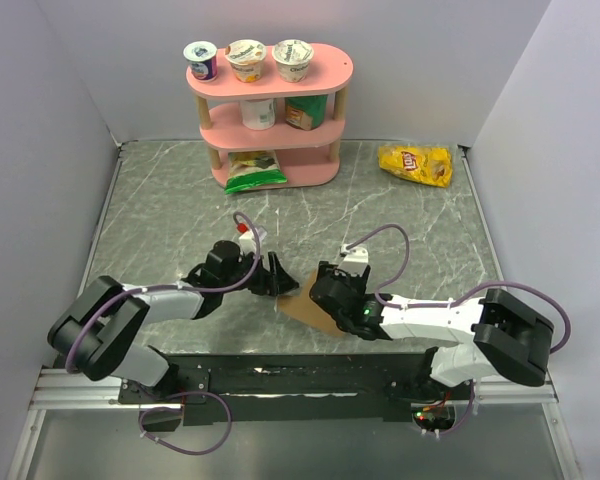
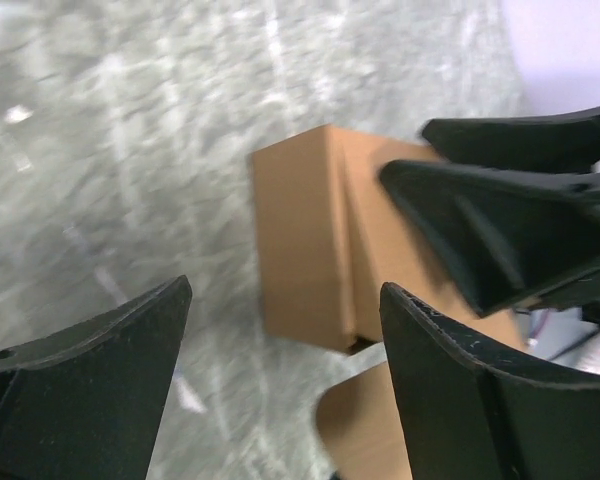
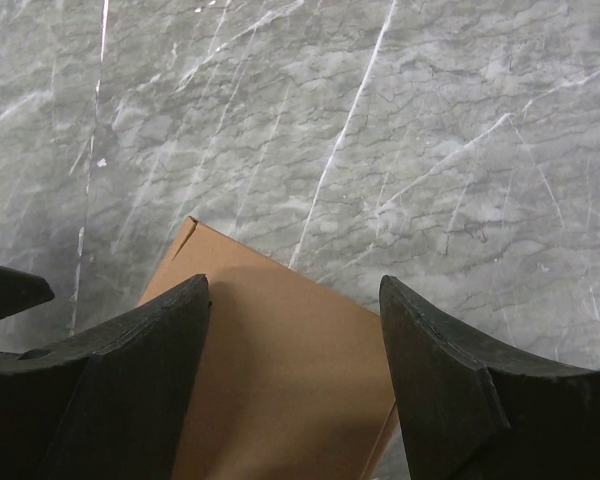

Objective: Fold the paper box

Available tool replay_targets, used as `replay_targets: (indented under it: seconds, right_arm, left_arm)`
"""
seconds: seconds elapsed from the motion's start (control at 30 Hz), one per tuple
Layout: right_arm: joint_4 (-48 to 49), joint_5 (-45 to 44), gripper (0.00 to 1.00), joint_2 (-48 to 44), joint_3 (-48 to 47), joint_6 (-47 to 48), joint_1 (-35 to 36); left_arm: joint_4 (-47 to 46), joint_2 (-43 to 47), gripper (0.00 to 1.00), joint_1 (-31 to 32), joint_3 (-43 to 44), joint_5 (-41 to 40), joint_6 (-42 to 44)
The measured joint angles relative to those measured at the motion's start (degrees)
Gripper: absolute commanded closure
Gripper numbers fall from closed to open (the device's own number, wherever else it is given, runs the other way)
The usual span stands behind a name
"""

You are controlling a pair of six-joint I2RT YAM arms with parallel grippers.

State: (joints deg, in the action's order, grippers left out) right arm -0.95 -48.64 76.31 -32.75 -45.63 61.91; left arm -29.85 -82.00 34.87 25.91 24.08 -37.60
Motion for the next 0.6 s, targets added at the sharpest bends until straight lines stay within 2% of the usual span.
replay_targets:
  seconds: [0.1, 0.2, 0.33, 0.37, 0.43, 0.6]
  right_arm:
    - [-0.5, -0.4, 0.25, 0.6, -0.4, -0.2, 0.3]
    - [-1.2, -1.1, 0.25, 1.1, -0.8, -0.7, 0.7]
    - [-2.2, -1.5, 0.24, 1.3, -1.1, -1.1, 1.0]
    - [-2.7, -1.6, 0.23, 1.3, -1.1, -1.1, 1.0]
    - [-4.3, -1.6, 0.13, 1.3, -1.6, -1.0, 1.1]
    - [-12.9, 1.3, 0.04, -1.3, -3.4, -1.9, 1.2]
  left_arm:
    - [-3.7, -0.8, 0.19, 0.7, 0.0, 1.2, -1.2]
    - [-6.8, -2.4, 0.25, 1.6, 0.0, 1.9, -1.6]
    - [-8.0, -7.2, 0.41, 3.4, 0.1, 2.2, -1.4]
    - [-8.1, -8.5, 0.45, 3.8, 0.3, 2.3, -1.2]
    - [-9.5, -9.9, 0.54, 4.2, 0.9, 3.2, -1.3]
    - [-10.9, -11.9, 0.56, 5.5, 3.3, 3.5, -0.7]
